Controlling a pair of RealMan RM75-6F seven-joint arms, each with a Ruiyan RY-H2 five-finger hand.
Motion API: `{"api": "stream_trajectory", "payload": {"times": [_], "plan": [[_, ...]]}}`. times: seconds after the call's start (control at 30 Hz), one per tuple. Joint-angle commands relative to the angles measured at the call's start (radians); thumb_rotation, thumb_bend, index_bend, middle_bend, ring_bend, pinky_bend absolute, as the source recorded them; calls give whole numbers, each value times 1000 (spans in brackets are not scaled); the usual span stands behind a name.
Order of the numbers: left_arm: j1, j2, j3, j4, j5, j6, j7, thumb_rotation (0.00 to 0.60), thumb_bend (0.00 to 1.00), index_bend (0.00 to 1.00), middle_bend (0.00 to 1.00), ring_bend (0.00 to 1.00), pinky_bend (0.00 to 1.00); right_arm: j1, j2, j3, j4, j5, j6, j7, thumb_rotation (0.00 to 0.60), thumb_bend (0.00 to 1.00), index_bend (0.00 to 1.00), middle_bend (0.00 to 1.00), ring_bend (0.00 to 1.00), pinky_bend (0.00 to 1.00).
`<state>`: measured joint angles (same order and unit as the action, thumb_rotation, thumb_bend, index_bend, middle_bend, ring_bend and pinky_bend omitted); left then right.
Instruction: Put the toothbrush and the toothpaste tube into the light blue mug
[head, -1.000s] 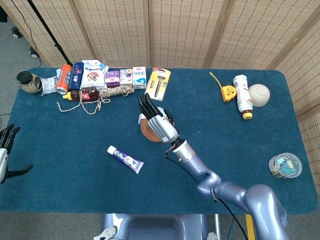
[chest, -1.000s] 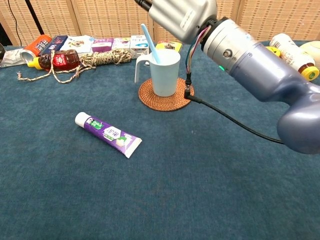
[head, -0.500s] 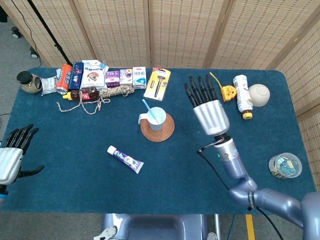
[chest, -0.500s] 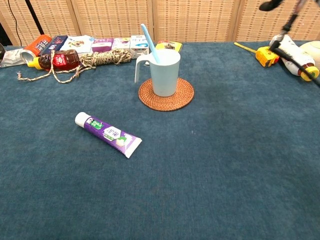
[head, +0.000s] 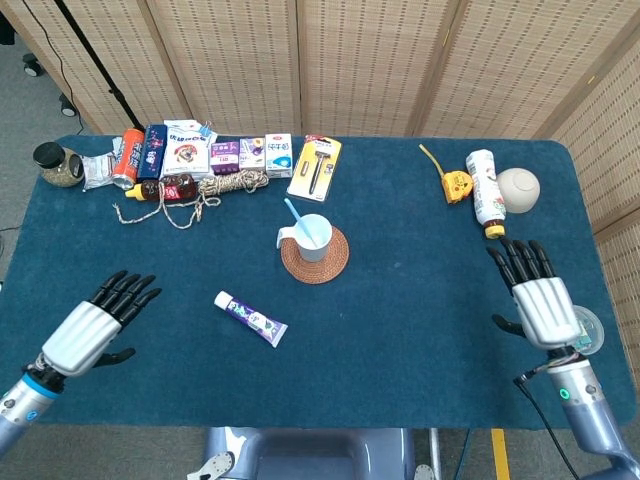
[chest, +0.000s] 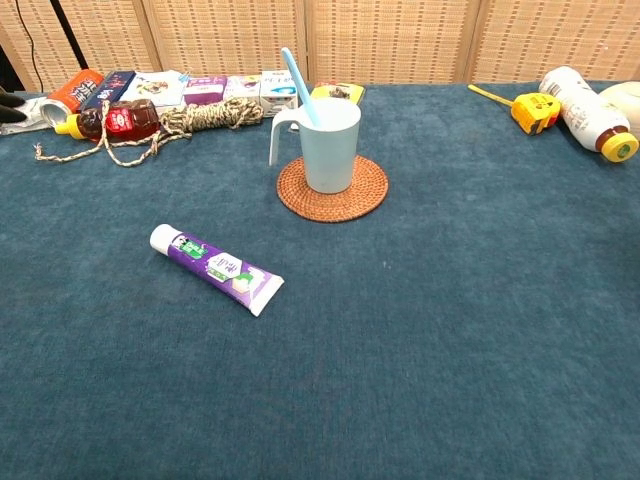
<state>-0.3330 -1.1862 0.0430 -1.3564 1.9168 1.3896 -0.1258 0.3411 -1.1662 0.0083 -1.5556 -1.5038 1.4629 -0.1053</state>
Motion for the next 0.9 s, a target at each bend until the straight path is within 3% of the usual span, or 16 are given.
{"api": "stream_trajectory", "payload": {"times": [0.03,0.33,0.47,0.57,0.9], "plan": [[-28,-27,13,23,25,-9,-6,600,0,0,0,0,0,-46,-3,-32,35,-40,45,32,600,0,0,0,0,0],[-130,-86,4,8,-2,-159,6,600,83,0,0,0,0,-126,-46,-69,97,-78,103,113,600,0,0,0,0,0],[-189,-121,-14,-24,-29,-256,51,600,209,0,0,0,0,-141,-56,-70,127,-80,103,151,600,0,0,0,0,0],[-237,-157,-42,-46,-61,-332,100,600,247,0,0,0,1,-146,-55,-62,139,-80,102,169,600,0,0,0,0,0],[-330,-303,-110,-36,-213,-534,299,600,272,71,0,0,100,-152,-49,-45,146,-64,66,190,600,0,0,0,0,0]]}}
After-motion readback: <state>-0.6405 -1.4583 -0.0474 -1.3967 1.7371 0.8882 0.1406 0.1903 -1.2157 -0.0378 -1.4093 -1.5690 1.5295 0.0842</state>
